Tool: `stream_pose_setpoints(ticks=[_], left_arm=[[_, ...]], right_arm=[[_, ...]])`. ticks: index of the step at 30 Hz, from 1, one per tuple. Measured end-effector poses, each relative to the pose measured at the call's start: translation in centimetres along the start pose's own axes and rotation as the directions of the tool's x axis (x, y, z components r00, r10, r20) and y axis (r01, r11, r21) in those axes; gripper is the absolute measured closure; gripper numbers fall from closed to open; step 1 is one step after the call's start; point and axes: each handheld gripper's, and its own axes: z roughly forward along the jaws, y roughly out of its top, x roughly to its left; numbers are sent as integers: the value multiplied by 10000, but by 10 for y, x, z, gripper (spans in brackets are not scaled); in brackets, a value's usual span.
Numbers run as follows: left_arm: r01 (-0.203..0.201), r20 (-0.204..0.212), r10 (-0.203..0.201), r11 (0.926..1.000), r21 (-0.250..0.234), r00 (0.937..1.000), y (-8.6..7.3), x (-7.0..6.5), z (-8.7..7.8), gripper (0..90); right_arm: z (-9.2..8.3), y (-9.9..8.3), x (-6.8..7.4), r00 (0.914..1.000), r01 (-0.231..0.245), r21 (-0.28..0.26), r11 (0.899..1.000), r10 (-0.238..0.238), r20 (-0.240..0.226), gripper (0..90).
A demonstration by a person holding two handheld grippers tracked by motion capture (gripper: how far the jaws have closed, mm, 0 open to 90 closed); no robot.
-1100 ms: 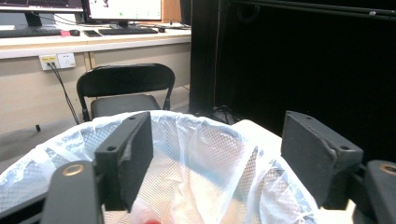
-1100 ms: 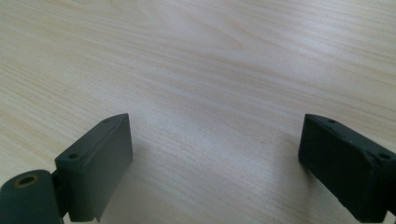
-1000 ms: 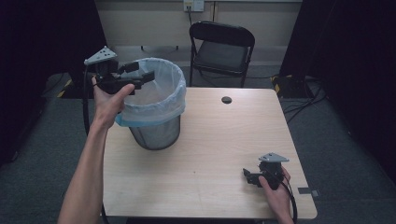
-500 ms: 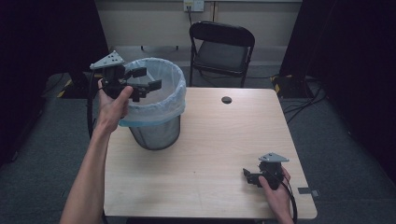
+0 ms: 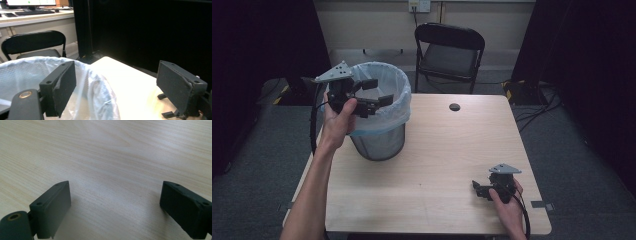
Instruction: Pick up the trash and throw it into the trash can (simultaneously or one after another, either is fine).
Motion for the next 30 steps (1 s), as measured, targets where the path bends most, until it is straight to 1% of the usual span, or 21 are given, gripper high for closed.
stream_pose_setpoints(ticks=[1,2,3,5,6,7,8,10,11,12,14,19,20,22,24,25,26,27,28,29,30], left_arm=[[-23,37,23,10000,-54,10000,0,-2,0,160],[-145,82,146,9998,-107,9999,0,-7,-1,160],[-145,82,146,9998,-107,9999,0,-7,-1,160],[-247,180,250,9996,-165,9995,-1,-12,-2,160],[-264,262,270,9994,-230,9993,-3,-17,-2,161],[-264,262,270,9994,-230,9993,-3,-17,-2,166],[-296,241,300,9994,-191,9993,-4,-20,-2,174],[-361,368,365,9993,-114,9987,-9,-26,0,175],[-361,368,365,9993,-114,9987,-9,-26,0,176],[-371,393,374,9993,-72,9985,-12,-31,1,179],[-365,421,368,9993,-86,9984,-14,-33,1,183],[-379,548,385,9992,-116,9978,-25,-42,1,188],[-323,648,328,9994,-95,9974,-29,-45,1,188],[-298,677,304,9995,-103,9972,-31,-47,1,187],[-325,665,326,9995,-39,9972,-39,-51,1,186],[-325,665,326,9995,-39,9972,-39,-51,1,186],[-390,657,385,9992,68,9971,-45,-55,2,185],[-390,657,385,9992,68,9971,-45,-55,2,180],[-450,644,438,9988,181,9970,-52,-57,2,172],[-450,644,438,9988,181,9970,-52,-57,2,170],[-444,549,434,9988,183,9976,-55,-59,3,170]], right_arm=[[0,0,0,10000,-6,-3,10000,6,3,90],[0,0,0,10000,-5,2,10000,5,-2,90],[0,0,0,10000,-5,2,10000,5,-2,90],[0,0,0,10000,-11,8,10000,11,-5,90],[0,0,0,10000,-2,1,10000,2,-2,90],[0,0,0,10000,-2,1,10000,2,-2,90],[0,0,0,10000,-5,-5,10000,5,0,90],[0,0,0,10000,-4,1,10000,4,-2,90],[0,0,0,10000,-2,0,10000,2,1,90],[0,0,0,10000,-4,2,10000,4,-2,90],[0,0,0,10000,-3,1,10000,3,-2,90],[0,0,0,10000,-1,2,10000,1,-3,90],[0,0,0,10000,-3,-6,10000,3,0,90],[0,0,0,10000,-11,6,10000,11,-5,90],[0,0,0,10000,-6,1,10000,6,-3,90],[0,0,0,10000,-6,1,10000,6,-3,90],[0,0,0,10000,-4,-6,10000,4,1,90],[0,0,0,10000,-4,-6,10000,4,1,90],[0,0,0,10000,-6,1,10000,6,-3,90],[0,0,0,10000,-6,1,10000,6,-3,90],[0,0,0,10000,-5,2,10000,5,-3,90]])
